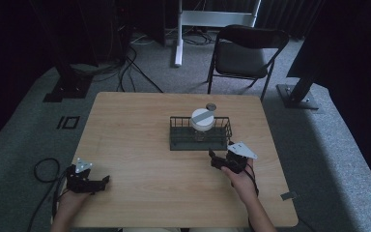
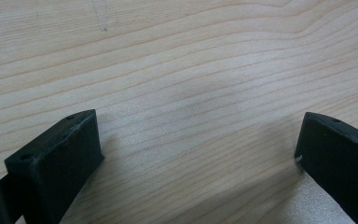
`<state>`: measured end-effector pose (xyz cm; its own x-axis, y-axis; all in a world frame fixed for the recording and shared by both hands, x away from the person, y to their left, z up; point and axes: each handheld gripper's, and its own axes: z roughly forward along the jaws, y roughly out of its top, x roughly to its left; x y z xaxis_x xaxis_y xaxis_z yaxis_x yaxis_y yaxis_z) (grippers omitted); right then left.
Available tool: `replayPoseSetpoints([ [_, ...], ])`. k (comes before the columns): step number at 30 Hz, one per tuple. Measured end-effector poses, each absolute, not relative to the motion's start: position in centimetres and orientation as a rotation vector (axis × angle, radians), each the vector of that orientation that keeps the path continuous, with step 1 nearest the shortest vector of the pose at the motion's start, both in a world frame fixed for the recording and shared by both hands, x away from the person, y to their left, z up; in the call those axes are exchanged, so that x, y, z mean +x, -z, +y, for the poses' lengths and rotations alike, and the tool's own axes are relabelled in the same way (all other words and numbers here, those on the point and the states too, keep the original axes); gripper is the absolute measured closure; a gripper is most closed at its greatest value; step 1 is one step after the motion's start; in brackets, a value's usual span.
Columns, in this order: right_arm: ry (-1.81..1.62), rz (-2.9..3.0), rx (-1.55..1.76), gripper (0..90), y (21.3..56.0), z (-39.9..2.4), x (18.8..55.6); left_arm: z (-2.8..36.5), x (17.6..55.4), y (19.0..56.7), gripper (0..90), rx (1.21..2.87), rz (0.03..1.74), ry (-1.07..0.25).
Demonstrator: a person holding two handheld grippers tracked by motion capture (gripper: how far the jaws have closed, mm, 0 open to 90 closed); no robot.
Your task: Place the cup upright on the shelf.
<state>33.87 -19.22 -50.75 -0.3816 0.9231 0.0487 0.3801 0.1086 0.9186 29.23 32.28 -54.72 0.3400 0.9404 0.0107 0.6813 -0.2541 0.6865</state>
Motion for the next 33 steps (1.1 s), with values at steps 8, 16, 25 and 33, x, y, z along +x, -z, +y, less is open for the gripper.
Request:
replayPoseSetpoints([
  [8, -1.231, 1.834, 1.294, 11.5, 51.5, -20.8, 33.3, 32.3, 29.2, 54.7, 0.5, 2.023, 1.413, -0.574],
  [16, -1.204, 1.842, 1.333, 11.5, 52.6, -22.3, 32.8, 32.3, 29.2, 54.7, 0.6, 2.023, 1.413, -0.574],
  [25, -1.171, 1.853, 1.366, 11.5, 53.1, -23.8, 32.3, 32.3, 29.2, 54.7, 0.5, 2.024, 1.412, -0.575],
  [33, -1.117, 1.861, 1.419, 11.5, 53.6, -25.2, 32.0, 32.3, 29.2, 54.7, 0.5, 2.023, 1.412, -0.575],
])
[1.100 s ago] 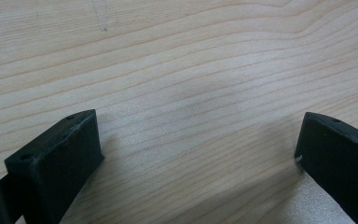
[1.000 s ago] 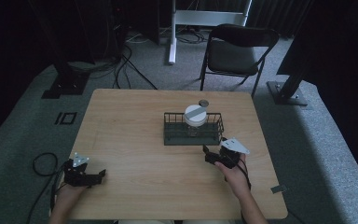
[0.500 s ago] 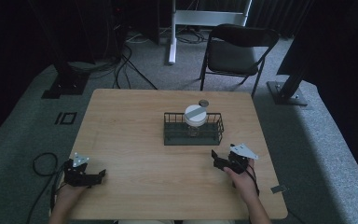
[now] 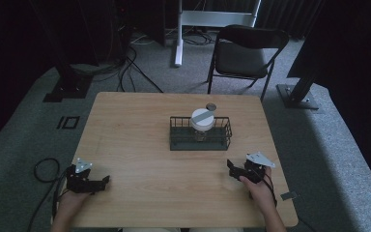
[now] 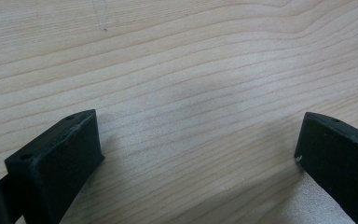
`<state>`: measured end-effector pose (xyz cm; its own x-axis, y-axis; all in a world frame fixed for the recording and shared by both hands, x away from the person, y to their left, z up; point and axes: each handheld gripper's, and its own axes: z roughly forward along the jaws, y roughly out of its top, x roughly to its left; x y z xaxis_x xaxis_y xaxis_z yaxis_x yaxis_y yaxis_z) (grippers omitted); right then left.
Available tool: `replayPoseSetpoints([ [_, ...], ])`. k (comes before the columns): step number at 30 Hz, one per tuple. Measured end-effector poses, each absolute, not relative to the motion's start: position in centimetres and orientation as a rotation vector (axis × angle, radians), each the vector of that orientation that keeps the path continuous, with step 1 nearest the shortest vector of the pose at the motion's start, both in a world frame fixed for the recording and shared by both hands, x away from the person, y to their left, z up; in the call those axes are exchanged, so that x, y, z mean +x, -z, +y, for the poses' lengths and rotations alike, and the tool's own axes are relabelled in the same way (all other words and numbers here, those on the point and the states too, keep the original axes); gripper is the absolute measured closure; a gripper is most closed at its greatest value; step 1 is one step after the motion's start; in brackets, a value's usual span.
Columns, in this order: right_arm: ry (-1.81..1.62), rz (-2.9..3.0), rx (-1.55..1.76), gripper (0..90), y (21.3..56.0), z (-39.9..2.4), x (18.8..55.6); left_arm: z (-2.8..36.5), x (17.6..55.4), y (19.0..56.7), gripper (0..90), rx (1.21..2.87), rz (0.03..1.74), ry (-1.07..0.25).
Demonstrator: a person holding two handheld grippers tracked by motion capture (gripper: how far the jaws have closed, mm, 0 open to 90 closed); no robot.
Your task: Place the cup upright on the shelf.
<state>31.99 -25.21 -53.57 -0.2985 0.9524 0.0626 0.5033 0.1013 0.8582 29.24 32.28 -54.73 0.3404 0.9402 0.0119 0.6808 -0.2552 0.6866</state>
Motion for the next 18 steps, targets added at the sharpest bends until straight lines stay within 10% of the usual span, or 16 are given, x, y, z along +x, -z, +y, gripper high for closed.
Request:
replayPoseSetpoints([
  [18, -0.988, 1.869, 1.555, 11.5, 54.5, -27.5, 32.2, 32.3, 29.2, 54.7, 0.6, 2.023, 1.412, -0.575],
])
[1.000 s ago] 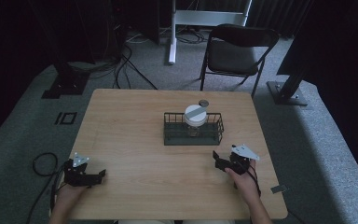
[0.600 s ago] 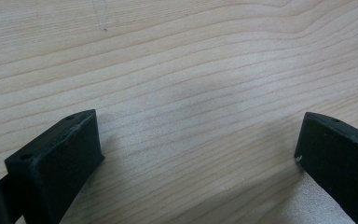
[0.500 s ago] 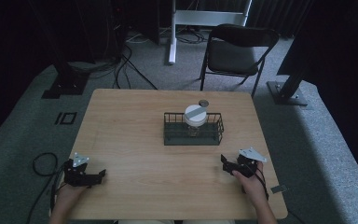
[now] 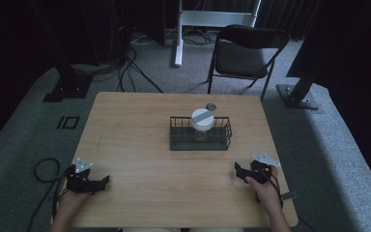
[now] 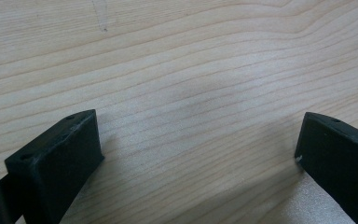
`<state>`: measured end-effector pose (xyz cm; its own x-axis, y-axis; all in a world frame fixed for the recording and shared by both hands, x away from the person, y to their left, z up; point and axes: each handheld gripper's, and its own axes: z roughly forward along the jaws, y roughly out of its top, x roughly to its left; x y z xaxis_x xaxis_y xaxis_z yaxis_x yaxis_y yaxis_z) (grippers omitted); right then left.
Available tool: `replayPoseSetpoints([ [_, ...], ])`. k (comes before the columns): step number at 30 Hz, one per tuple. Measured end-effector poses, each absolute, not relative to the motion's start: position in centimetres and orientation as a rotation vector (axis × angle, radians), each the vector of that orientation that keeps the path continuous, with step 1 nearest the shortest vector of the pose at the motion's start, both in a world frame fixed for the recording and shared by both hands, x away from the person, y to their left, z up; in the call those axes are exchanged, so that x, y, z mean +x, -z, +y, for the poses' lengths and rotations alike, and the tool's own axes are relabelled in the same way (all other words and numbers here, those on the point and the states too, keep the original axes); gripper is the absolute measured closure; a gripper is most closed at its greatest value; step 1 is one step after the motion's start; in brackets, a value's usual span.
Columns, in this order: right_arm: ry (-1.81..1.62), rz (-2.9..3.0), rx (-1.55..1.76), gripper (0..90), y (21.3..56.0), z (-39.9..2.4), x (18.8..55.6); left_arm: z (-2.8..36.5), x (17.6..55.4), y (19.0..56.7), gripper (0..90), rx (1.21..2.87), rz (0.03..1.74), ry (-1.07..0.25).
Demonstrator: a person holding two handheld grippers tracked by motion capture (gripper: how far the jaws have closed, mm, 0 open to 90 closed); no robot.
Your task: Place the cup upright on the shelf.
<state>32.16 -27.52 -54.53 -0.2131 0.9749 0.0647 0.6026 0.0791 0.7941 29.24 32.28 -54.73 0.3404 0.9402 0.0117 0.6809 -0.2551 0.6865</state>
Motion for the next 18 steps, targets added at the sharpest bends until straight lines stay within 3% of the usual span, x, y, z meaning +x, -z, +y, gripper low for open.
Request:
replayPoseSetpoints([
  [18, -0.873, 1.855, 1.675, 11.5, 55.0, -28.6, 32.3, 32.3, 29.2, 54.7, 0.5, 2.024, 1.412, -0.575],
])
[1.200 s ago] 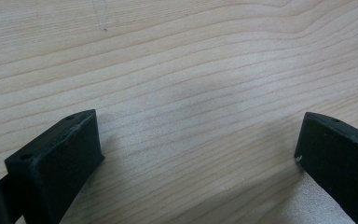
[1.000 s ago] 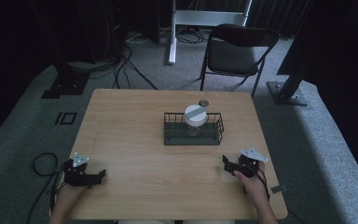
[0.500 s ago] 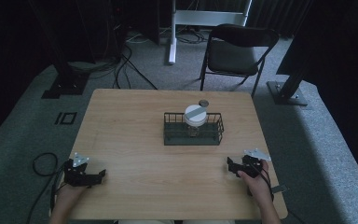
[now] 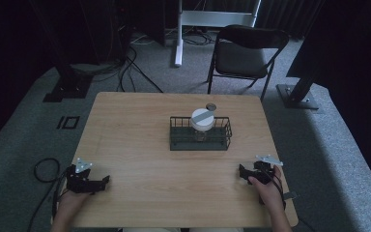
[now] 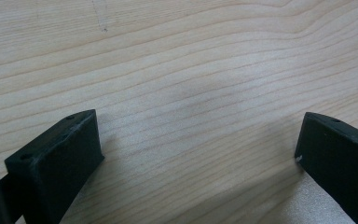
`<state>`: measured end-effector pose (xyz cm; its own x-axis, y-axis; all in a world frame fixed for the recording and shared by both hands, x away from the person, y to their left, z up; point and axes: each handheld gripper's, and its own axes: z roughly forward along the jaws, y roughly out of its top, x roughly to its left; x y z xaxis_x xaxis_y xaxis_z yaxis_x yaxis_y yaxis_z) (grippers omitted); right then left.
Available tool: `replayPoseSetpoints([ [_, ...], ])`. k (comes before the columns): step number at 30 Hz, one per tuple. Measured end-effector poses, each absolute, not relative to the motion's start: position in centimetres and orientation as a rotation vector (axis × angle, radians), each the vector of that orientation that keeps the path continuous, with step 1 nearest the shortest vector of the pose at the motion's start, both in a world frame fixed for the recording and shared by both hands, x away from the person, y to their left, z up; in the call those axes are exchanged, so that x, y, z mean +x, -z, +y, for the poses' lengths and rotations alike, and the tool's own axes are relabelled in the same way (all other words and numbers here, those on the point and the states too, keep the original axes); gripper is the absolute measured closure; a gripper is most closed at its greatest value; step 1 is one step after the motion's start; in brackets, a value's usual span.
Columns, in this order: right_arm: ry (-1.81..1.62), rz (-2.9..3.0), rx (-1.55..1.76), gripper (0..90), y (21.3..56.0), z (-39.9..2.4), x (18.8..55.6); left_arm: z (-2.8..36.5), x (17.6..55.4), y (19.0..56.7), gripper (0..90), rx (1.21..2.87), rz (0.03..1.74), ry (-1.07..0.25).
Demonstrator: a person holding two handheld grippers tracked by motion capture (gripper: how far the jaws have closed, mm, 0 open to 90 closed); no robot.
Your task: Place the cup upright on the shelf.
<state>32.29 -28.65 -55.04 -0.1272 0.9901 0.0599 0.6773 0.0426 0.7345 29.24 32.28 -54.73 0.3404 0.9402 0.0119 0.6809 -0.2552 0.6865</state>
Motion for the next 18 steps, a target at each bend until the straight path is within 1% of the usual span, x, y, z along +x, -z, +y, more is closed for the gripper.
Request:
replayPoseSetpoints([
  [6, -0.819, 1.878, 1.646, 11.5, 55.10, -28.30, 32.37, 32.28, 29.23, 54.73, 0.5, 2.024, 1.412, -0.575],
  [18, -0.822, 1.880, 1.647, 11.4, 55.10, -28.32, 32.41, 32.25, 29.18, 54.72, 0.6, 2.015, 1.427, -0.579],
])
